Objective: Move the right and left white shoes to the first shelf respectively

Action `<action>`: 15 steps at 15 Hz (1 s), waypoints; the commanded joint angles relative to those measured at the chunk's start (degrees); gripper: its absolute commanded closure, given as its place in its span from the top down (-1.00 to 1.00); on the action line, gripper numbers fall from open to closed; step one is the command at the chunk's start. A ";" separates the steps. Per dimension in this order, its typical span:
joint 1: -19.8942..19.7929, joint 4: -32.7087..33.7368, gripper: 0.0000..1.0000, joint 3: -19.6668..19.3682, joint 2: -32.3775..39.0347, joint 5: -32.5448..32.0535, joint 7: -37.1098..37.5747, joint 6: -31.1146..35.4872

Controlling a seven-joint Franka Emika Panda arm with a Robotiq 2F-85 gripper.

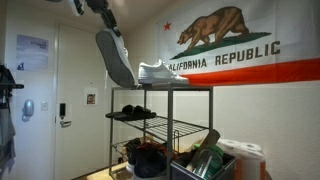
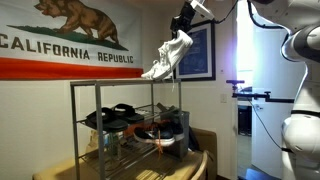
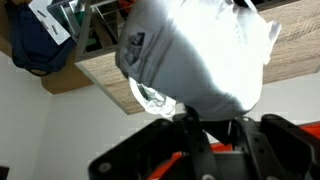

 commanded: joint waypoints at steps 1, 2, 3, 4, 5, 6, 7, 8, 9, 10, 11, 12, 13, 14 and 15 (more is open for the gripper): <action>0.38 13.92 -0.87 0.20 7.73 0.12 4.01 -4.47; 0.71 16.53 -0.87 0.27 9.18 -0.15 4.66 -5.35; 1.14 19.19 -0.87 0.35 10.77 -0.41 5.48 -5.77; 1.66 21.74 -0.87 0.53 12.43 -0.86 6.09 -5.99; 2.29 23.89 -0.88 0.79 14.14 -1.71 6.59 -5.90; 1.68 23.77 -0.87 1.76 14.54 -1.92 7.00 -5.07; 2.09 23.22 -0.87 1.99 15.05 -2.60 7.41 -3.71; 2.36 22.35 -0.87 2.26 15.39 -2.92 8.02 -2.46; 2.64 20.97 -0.87 2.54 15.66 -3.46 8.66 -0.59; 2.91 19.90 -0.86 2.95 15.98 -4.83 9.88 1.29; 3.06 19.08 -0.87 3.09 16.51 -5.52 11.05 3.43; 3.28 18.15 -0.86 3.12 17.08 -6.61 12.64 6.20; 3.40 16.80 -0.86 3.05 17.45 -8.03 14.63 9.68; 3.55 15.67 -0.86 2.88 17.94 -9.19 16.53 12.87; 3.57 14.15 -0.86 2.72 18.14 -10.55 18.21 16.17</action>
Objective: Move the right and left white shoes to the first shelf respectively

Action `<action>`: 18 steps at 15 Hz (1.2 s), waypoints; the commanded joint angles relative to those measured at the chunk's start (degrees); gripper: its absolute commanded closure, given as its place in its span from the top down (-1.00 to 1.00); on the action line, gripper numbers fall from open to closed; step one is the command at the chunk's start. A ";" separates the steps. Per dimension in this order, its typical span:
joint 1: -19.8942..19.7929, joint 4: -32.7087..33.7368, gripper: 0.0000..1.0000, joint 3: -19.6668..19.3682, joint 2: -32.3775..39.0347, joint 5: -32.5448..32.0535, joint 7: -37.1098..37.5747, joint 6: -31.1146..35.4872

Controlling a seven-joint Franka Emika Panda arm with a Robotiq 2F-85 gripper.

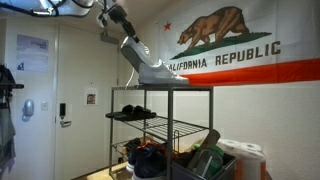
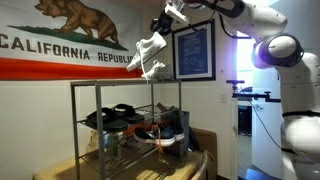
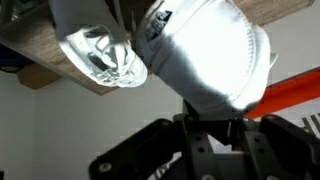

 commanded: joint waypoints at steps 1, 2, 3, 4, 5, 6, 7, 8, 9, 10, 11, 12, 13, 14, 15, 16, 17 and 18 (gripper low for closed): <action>0.29 -5.15 -0.87 -0.43 0.13 -5.49 7.19 12.02; 0.14 -7.07 -0.87 -0.58 -0.03 -6.93 8.72 14.69; -0.05 -9.57 -0.87 -0.84 -0.53 -8.66 10.26 17.38; -0.23 -12.13 -0.87 -1.11 -1.25 -10.22 11.83 19.67; -0.39 -15.03 -0.88 -1.43 -2.22 -12.33 13.72 21.98; -0.61 -18.01 -0.87 -1.70 -3.26 -14.33 15.20 23.92; -0.88 -21.81 -0.88 -2.00 -4.68 -16.23 16.78 25.80; -1.14 -25.06 -0.88 -2.33 -5.96 -17.55 18.11 27.10; -1.31 -27.91 -0.88 -2.71 -7.13 -18.91 19.64 28.37; -1.41 -30.86 -0.88 -3.06 -8.49 -20.24 20.84 29.03; -1.58 -33.91 -0.88 -3.35 -10.02 -21.25 21.79 29.56; -1.65 -36.91 -0.88 -3.54 -11.65 -22.09 22.58 29.72; -1.73 -40.02 -0.88 -3.75 -13.52 -22.58 23.03 29.83; -1.65 -42.65 -0.88 -3.86 -15.26 -23.19 23.70 29.75; -1.42 -44.62 -0.88 -3.91 -16.76 -22.69 23.09 29.58; -1.12 -45.98 -0.88 -3.72 -17.85 -22.51 22.47 28.82; -0.95 -47.40 -0.88 -3.65 -19.10 -22.54 22.31 28.60; -0.79 -48.53 -0.88 -3.40 -19.98 -21.45 21.39 27.94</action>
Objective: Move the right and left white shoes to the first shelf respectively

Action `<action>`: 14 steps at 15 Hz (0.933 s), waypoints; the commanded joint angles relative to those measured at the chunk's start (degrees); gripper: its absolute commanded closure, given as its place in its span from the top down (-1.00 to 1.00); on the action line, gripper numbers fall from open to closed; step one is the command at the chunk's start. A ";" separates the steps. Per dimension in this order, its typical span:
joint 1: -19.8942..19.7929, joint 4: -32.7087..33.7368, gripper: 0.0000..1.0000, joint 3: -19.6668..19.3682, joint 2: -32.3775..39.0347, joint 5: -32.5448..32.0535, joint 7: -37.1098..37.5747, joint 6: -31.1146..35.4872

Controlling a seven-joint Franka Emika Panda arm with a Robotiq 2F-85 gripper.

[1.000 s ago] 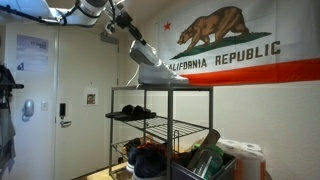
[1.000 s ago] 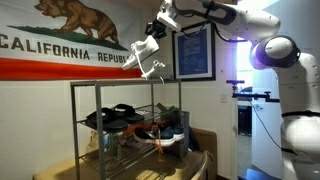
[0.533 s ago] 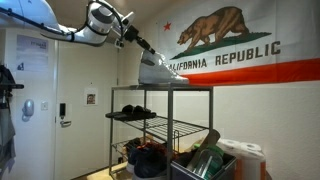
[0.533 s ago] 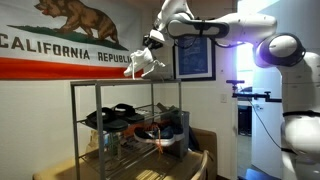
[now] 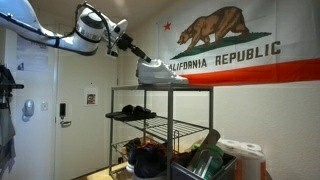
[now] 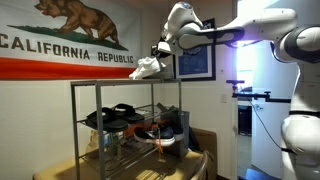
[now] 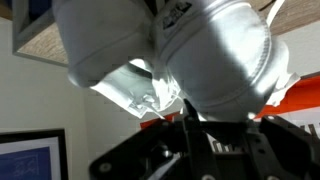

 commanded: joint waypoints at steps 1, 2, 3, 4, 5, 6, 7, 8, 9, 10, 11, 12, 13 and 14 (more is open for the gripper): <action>-0.06 -8.69 -0.88 0.48 -7.02 0.31 -0.09 -1.06; 0.08 -9.88 -0.88 0.72 -7.72 1.22 -0.81 -1.58; 0.25 -10.88 -0.88 0.94 -8.27 2.21 -1.58 -2.30; 0.09 -11.66 -0.88 1.37 -8.68 2.19 -1.47 -2.95; 0.14 -12.50 -0.88 1.55 -9.10 2.82 -1.82 -3.33; 0.16 -13.28 -0.34 1.80 -9.42 3.21 -1.81 -3.66; 0.14 -13.69 -0.27 1.98 -9.66 3.38 -1.94 -3.91; 0.06 -13.80 -0.16 2.07 -9.76 3.48 -2.08 -4.00; -0.06 -13.88 -0.02 2.11 -9.85 3.73 -2.35 -3.92; -0.21 -13.74 0.16 2.23 -9.79 3.75 -2.11 -3.87; -0.33 -13.38 0.30 2.20 -9.54 3.79 -1.87 -3.75; -0.33 -13.07 0.46 2.08 -9.22 3.99 -1.96 -3.35; -0.33 -12.26 0.58 2.27 -8.38 3.98 -2.18 -3.72; -0.40 -11.85 0.76 2.35 -8.10 3.86 -2.12 -3.80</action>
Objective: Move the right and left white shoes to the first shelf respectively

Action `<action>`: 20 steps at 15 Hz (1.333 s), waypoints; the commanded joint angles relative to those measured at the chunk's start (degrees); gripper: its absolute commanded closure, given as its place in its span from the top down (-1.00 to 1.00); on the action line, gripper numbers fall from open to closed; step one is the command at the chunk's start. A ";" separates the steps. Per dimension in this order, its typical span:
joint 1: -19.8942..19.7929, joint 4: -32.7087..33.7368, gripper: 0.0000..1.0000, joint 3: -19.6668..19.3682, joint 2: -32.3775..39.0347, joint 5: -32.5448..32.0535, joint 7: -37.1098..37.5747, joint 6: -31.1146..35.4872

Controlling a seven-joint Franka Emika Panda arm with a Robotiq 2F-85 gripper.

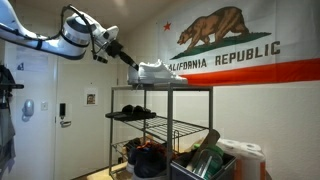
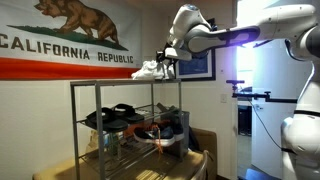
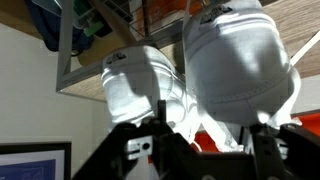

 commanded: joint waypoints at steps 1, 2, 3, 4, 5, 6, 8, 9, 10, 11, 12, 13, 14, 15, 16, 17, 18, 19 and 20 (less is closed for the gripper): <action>-0.51 0.43 0.89 0.88 0.08 2.09 -1.10 -1.26; -0.53 0.83 0.98 0.87 0.13 2.36 -1.03 -0.89; -0.55 1.32 1.00 0.93 0.21 2.80 -1.22 -0.85; -0.59 1.85 1.00 1.05 0.28 2.96 -1.32 -0.60; -0.68 2.49 1.00 1.35 0.32 2.78 -1.16 -0.62; -0.69 3.31 1.00 1.62 0.39 2.60 -1.15 -0.38; -0.75 5.64 1.00 2.19 0.78 2.21 -1.09 -0.62; -0.77 7.21 1.00 2.56 1.11 2.11 -1.36 -1.34; -0.71 9.34 1.00 3.03 1.62 2.18 -2.03 -2.79; -0.62 10.95 1.00 3.32 1.93 2.33 -2.68 -3.54; -0.42 13.48 1.00 3.68 2.71 2.69 -4.17 -5.63; -0.30 15.56 1.00 4.02 3.33 2.77 -5.84 -7.69; 0.03 17.85 1.00 4.08 4.03 3.50 -8.29 -10.13; 0.24 20.20 1.00 4.18 4.88 4.34 -10.48 -12.47; 0.37 22.68 1.00 4.31 5.74 5.21 -13.10 -15.76; 0.45 25.14 1.00 4.29 6.56 6.04 -15.68 -18.82; 0.70 27.82 1.00 4.16 7.58 7.29 -18.72 -22.29; 1.05 30.37 1.00 3.88 8.58 8.88 -21.49 -25.51; 1.63 32.63 1.00 3.12 9.29 12.29 -25.28 -28.47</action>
